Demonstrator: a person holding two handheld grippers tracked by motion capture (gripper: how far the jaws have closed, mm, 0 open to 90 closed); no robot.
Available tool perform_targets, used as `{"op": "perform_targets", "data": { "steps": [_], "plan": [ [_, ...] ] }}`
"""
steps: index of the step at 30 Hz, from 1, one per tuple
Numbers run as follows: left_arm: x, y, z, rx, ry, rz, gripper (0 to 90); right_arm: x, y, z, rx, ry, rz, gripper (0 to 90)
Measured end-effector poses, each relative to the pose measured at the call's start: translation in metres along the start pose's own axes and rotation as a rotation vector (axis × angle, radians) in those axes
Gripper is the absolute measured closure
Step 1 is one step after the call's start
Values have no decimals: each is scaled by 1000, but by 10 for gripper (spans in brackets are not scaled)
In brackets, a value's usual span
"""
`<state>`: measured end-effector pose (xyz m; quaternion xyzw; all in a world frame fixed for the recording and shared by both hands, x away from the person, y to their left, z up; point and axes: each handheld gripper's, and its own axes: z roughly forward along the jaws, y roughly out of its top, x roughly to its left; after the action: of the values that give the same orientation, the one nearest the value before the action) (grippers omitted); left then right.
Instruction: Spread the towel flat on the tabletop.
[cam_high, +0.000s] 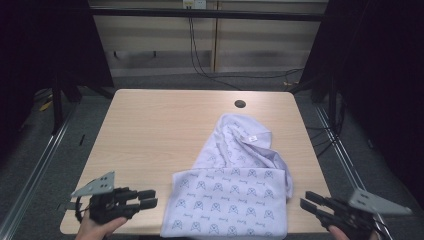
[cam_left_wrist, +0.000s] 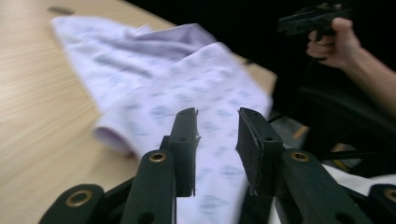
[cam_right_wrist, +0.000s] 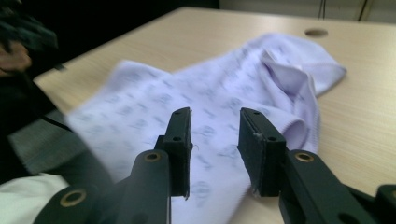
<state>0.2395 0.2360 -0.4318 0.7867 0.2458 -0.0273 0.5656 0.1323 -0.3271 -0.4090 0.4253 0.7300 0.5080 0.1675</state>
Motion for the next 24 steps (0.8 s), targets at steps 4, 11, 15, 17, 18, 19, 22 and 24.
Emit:
{"op": "perform_targets", "data": {
  "steps": [4, 11, 15, 17, 18, 19, 22, 24],
  "plan": [
    [42, 12, 36, 75, 48, -30, 642, -32, 1, 52, 92, 4, 10, 625],
    [95, 32, 115, 182, 150, -62, 714, -64, 25, 120, 180, -16, -33, 606],
    [106, 28, 154, 261, 109, -59, 715, -73, 23, 144, 243, -43, -35, 607],
    [104, 24, 166, 285, 76, -48, 679, -75, 18, 149, 276, -42, -39, 607],
    [100, 23, 170, 308, 63, -32, 675, -74, 16, 150, 297, -37, -41, 609],
    [96, 21, 173, 319, 59, -7, 670, -72, 13, 151, 304, -26, -40, 616],
    [81, 21, 176, 361, 96, 94, 746, -64, 3, 149, 343, 22, -49, 647],
    [75, 20, 174, 394, 106, 146, 846, -58, -4, 145, 362, 46, -54, 714]
  ]
}}
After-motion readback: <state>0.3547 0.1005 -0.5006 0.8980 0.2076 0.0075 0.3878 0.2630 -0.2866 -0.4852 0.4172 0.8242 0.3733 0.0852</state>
